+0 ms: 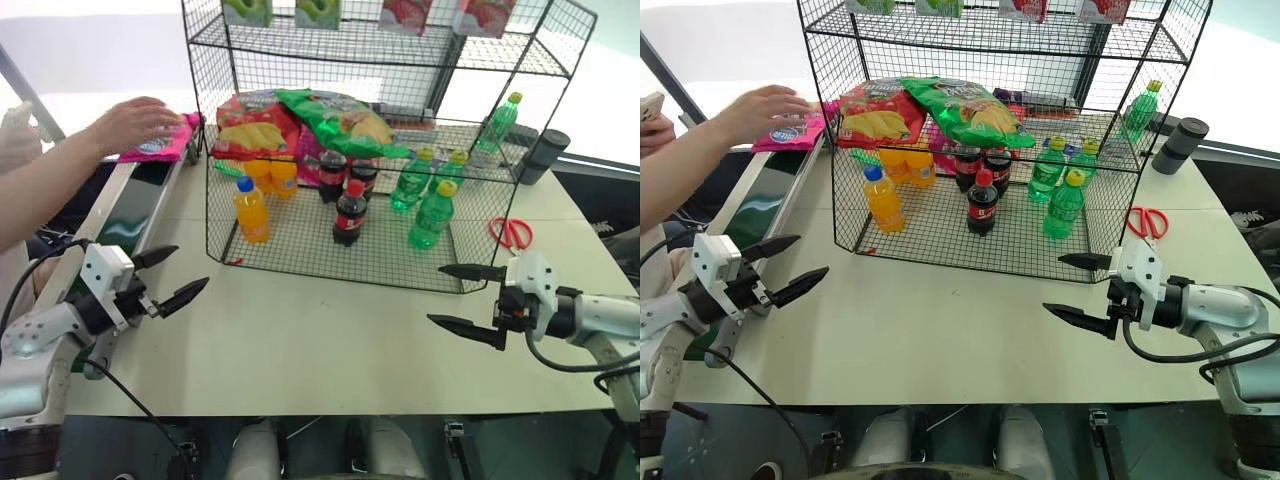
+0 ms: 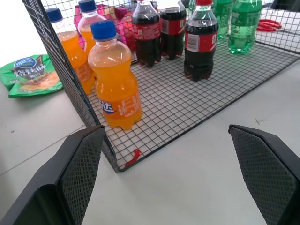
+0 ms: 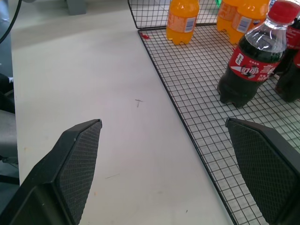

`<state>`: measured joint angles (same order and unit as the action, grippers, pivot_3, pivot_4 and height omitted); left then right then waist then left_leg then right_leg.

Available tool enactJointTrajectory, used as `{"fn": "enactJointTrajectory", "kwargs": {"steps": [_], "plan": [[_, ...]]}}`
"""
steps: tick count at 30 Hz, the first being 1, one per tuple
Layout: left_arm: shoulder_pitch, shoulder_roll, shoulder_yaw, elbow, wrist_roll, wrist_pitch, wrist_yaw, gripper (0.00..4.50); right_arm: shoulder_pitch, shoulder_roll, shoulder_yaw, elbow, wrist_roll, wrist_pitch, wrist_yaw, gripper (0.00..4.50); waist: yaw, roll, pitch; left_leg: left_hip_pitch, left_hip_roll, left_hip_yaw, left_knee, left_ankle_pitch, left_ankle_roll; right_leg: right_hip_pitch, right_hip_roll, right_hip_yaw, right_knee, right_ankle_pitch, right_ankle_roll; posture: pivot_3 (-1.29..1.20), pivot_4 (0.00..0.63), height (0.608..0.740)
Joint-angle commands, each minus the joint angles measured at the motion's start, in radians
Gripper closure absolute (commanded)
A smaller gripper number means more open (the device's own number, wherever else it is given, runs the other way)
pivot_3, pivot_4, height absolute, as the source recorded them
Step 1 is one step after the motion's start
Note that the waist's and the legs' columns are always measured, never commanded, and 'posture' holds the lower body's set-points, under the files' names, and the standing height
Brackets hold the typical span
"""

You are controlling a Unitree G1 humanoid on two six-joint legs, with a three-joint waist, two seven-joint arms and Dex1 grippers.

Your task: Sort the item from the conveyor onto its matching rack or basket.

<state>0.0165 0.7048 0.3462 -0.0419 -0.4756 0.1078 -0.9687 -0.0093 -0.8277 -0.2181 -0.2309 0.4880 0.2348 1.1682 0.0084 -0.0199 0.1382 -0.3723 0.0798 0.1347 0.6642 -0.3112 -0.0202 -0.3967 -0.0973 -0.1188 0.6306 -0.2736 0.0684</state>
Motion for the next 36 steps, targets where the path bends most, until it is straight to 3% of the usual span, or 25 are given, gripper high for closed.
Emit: {"fn": "enactJointTrajectory", "kwargs": {"steps": [1, 9, 16, 26, 36], "plan": [[0.010, 0.021, 0.045, -0.032, -0.003, -0.027, 0.001, 0.00, -0.030, 0.011, 0.005, -0.006, 0.025, 0.003, -0.001, 0.09, 0.001, 0.000, 0.000, 0.000, 0.000, 0.000, 0.000, 0.000, 0.000, 0.000, 0.000, 0.000, 0.000, 0.000, 0.000, 0.00, 0.150, 0.726], [0.089, 0.029, 0.098, -0.041, 0.090, -0.169, 0.038, 0.00, -0.124, 0.128, 0.119, -0.048, 0.052, 0.074, -0.071, 0.09, -0.005, 0.000, 0.000, 0.000, 0.001, 0.000, 0.000, 0.000, 0.000, 0.000, 0.000, 0.000, 0.000, 0.000, 0.000, 0.00, 0.150, 0.726], [0.155, 0.057, 0.215, 0.029, 0.237, -0.440, 0.123, 0.00, -0.259, 0.264, 0.230, -0.019, 0.084, 0.136, -0.100, 0.09, -0.019, 0.000, 0.000, -0.001, 0.003, 0.000, 0.000, 0.000, 0.000, -0.001, 0.000, -0.001, 0.000, 0.000, -0.001, 0.00, 0.150, 0.726], [0.354, 0.050, 0.377, 0.074, 0.403, -0.629, 0.290, 0.00, -0.361, 0.292, 0.337, 0.099, 0.027, 0.058, 0.017, 0.09, -0.024, 0.000, 0.000, -0.001, 0.003, 0.001, 0.000, -0.001, 0.001, -0.002, -0.001, -0.001, 0.000, 0.000, -0.001, 0.00, 0.150, 0.726], [0.401, 0.072, 0.387, 0.178, 0.526, -0.729, 0.426, 0.00, -0.386, 0.318, 0.304, 0.119, 0.089, 0.065, 0.051, 0.09, -0.023, 0.000, 0.000, -0.001, 0.003, 0.002, 0.000, -0.001, 0.001, -0.007, -0.001, -0.001, 0.001, 0.000, -0.001, 0.00, 0.150, 0.726]]}}
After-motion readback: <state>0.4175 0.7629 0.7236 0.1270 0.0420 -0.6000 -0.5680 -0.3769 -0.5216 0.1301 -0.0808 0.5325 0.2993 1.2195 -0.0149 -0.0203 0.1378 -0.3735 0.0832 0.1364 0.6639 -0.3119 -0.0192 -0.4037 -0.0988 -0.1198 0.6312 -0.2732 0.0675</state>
